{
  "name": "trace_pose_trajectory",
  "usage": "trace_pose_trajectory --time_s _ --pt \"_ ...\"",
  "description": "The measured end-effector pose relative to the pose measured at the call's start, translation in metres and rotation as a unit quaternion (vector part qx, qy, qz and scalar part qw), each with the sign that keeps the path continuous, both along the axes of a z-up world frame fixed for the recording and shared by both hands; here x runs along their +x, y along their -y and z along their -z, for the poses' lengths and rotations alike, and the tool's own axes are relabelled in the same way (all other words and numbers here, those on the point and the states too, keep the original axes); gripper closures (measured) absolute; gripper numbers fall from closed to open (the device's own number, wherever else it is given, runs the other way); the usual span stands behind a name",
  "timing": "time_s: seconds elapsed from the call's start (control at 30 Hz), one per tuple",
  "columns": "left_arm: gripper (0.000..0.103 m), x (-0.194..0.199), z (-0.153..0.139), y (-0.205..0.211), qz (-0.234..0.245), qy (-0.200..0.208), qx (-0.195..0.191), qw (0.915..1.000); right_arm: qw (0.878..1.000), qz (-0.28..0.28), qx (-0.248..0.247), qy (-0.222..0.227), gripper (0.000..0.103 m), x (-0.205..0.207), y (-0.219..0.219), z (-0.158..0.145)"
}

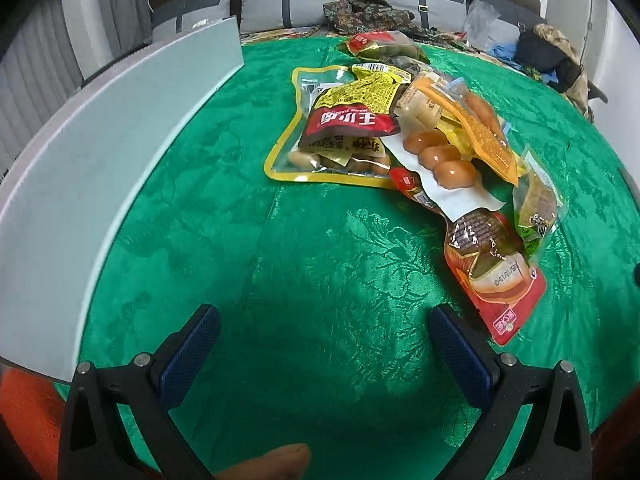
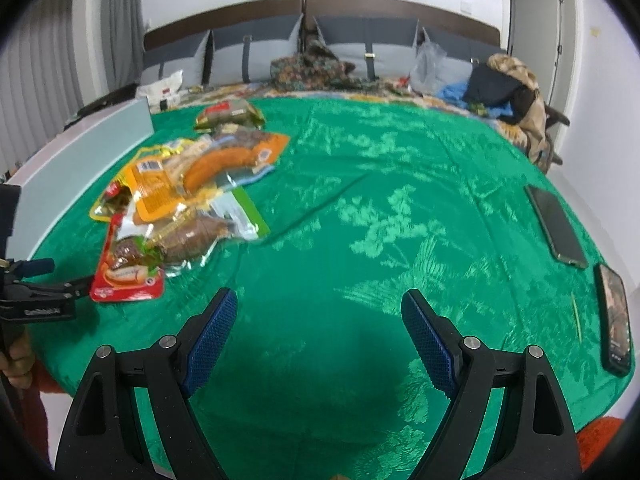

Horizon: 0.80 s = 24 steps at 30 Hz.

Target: Organize snacks

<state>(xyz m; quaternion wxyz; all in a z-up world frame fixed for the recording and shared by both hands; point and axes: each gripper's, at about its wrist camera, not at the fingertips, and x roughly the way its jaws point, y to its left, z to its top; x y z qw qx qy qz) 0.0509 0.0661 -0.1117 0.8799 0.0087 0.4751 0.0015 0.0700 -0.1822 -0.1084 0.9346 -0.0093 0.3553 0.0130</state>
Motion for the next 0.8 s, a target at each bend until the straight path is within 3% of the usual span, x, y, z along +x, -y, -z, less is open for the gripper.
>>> trace_pose_trajectory --time_s 0.2,0.8 --pt "0.0 -0.001 0.001 -0.004 -0.001 0.002 -0.012 0.9999 0.999 0.003 0.0 -0.035 0.016 0.009 0.001 0.016" --pt "0.0 0.005 0.002 -0.005 0.012 -0.004 -0.013 0.9998 0.997 -0.006 -0.019 -0.073 0.016 0.013 -0.005 0.033"
